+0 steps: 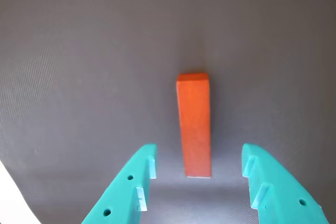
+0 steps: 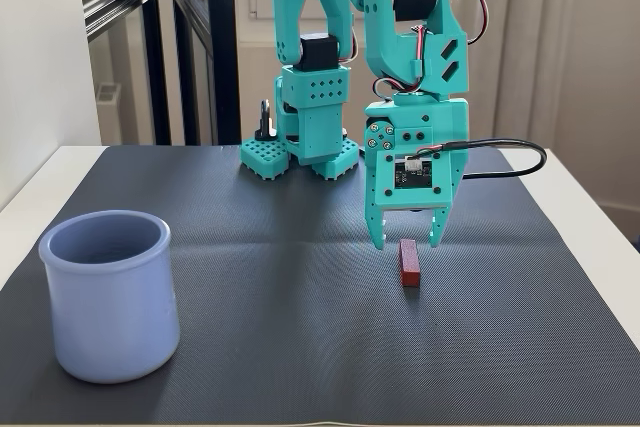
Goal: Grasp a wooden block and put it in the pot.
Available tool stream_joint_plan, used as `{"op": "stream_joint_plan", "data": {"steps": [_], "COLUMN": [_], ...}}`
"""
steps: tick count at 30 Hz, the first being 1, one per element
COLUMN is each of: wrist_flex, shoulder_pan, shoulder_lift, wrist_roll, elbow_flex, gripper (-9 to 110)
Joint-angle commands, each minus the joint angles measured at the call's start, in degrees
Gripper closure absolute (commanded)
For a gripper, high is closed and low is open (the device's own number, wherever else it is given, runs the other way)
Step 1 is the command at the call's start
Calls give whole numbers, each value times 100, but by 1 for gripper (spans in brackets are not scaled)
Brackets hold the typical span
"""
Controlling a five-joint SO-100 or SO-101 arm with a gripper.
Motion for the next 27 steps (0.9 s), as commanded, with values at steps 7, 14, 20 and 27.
{"op": "stream_joint_plan", "data": {"steps": [7, 14, 20, 27], "wrist_flex": [-26, -70, -70, -70], "shoulder_pan": [-229, -220, -220, -220], "shoulder_lift": [-9, -378, -554, -668], "wrist_roll": [-35, -35, -35, -35], "elbow_flex": [-158, -264, -448, -527], "gripper": [83, 83, 83, 91]}}
